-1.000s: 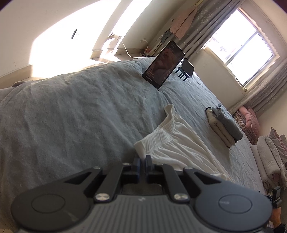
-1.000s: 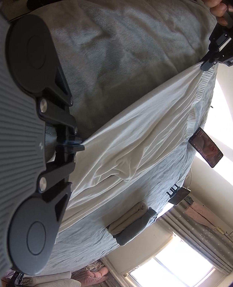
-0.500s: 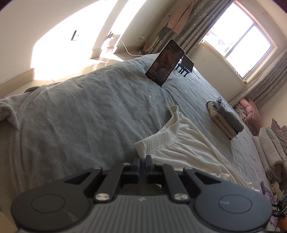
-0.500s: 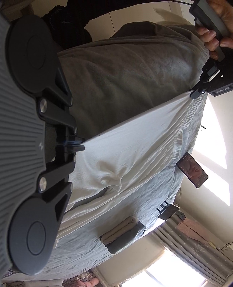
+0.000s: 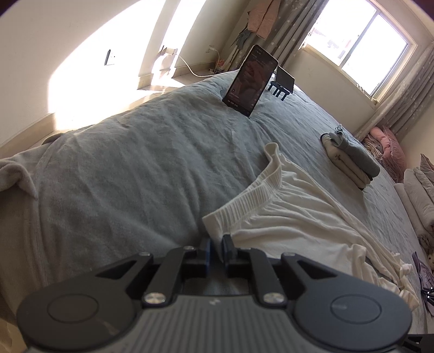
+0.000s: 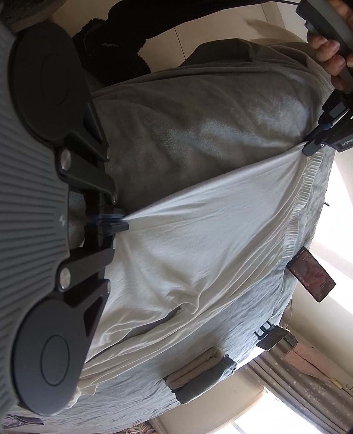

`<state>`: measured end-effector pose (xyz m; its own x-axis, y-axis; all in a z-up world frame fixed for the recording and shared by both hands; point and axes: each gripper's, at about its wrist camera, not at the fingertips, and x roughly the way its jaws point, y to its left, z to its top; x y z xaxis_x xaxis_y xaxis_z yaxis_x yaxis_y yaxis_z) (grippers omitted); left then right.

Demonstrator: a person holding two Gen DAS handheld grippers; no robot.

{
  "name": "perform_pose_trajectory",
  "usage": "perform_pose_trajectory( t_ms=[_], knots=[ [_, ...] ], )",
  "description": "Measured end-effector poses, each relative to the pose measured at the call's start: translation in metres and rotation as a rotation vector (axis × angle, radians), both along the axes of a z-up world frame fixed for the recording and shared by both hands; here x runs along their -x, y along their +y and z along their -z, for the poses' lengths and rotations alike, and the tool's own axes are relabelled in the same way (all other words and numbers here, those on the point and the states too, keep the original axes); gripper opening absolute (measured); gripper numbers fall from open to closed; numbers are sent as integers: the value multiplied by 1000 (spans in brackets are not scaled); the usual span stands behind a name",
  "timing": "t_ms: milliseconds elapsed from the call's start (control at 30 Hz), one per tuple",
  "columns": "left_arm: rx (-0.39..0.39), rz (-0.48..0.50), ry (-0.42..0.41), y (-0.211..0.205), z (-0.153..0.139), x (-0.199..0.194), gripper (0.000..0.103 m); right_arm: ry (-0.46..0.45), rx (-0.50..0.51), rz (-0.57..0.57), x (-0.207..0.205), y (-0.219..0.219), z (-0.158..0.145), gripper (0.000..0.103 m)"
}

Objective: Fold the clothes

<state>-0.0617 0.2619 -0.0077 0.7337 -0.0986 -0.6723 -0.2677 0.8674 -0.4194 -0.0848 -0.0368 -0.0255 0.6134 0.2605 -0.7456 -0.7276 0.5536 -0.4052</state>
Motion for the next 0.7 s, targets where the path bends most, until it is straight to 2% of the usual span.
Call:
perform_pose_trajectory(
  t_ms=[67,167,200,233,267,400,600,700],
  knots=[
    [11,3,-8,-1,-5,2,38,16,-29,9,0,-4,-5,12],
    [-14,-30,-30,-4,-14,5,57,54,-88,28,-2,-12,-15,19],
    [-36,-45,-33,-5,-18,6,61,59,-110,36,-2,-15,-18,27],
    [-63,-60,-34,-6,-21,6,66,64,-132,44,-2,-18,-21,41],
    [-89,-74,-39,-8,-23,5,69,69,-155,51,-2,-22,-24,46],
    [-137,-73,-96,-19,-36,7,72,76,-215,76,-3,-36,-31,47],
    [-149,54,-176,-53,-41,3,76,113,-333,157,-15,-65,-34,49],
    [-157,129,-190,-73,-37,-4,76,133,-378,209,-22,-81,-31,51]
  ],
)
